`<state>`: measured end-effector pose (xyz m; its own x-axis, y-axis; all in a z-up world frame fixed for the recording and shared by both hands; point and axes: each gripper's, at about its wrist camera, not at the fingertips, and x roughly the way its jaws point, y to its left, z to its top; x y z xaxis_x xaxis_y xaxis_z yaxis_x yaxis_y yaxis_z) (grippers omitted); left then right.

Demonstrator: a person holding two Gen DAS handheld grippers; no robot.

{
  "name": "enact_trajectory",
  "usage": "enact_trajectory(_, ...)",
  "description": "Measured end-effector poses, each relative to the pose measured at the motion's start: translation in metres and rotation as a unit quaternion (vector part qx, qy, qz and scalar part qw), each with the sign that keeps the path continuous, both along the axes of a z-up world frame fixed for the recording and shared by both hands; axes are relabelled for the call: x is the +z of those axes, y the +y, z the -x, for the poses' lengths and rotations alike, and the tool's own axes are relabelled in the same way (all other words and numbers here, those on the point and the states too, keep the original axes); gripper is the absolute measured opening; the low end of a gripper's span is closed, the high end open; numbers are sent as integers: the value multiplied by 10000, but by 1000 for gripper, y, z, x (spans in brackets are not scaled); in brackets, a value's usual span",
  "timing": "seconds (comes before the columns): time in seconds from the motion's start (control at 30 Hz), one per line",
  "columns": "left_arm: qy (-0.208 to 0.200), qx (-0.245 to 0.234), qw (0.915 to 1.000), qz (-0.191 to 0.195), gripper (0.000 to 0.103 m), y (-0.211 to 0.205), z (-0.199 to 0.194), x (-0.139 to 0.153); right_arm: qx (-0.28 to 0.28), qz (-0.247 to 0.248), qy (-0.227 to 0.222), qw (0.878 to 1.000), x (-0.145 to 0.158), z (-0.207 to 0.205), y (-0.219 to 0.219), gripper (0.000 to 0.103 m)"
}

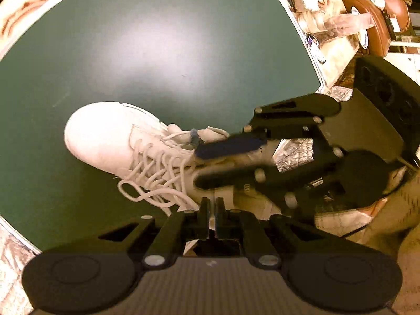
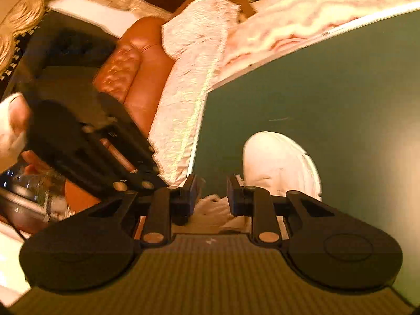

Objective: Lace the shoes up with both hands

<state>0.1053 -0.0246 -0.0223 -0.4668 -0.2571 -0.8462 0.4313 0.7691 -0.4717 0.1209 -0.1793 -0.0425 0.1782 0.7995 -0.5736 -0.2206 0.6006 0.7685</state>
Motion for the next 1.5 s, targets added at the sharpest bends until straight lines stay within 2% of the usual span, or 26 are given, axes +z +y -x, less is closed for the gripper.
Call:
enact_trajectory(0.27, -405, -45, 9991, 67, 2, 2, 4, 19, 80, 498, -402, 9979, 2, 14, 30, 26)
enact_trajectory(0.5, -173, 30, 9998, 117, 2, 2, -3, 14, 341, 829, -914, 9918, 39, 57, 23, 26)
enact_trajectory(0.63, -52, -88, 9999, 45, 2, -4, -11, 11, 86, 696, -792, 9944, 51, 68, 3, 26)
enact_trajectory(0.87, -290, -528, 9982, 56, 2, -24, -22, 25, -59, 821, -884, 9927, 61, 78, -10, 26)
enact_trajectory(0.93, -365, -631, 9973, 32, 2, -28, -25, 25, 0, 1021, -890, 9908, 58, 78, -7, 26)
enact_trajectory(1.1, -231, -1183, 9926, -170, 2, -42, -23, 3, -32, 1312, -623, 9894, 41, 82, -10, 26)
enact_trajectory(1.23, -6, -1748, 9844, -190, 2, -54, -19, -10, -530, 888, 34, 9946, 22, 73, -24, 27)
enact_trajectory(1.37, 348, -2258, 9734, -186, 2, -65, -15, -23, -972, 534, 608, 9920, 2, 70, -34, 32)
enact_trajectory(1.5, 867, -2228, 9708, -208, 2, -71, -23, -42, -1167, 344, 869, 9888, -7, 70, -39, 32)
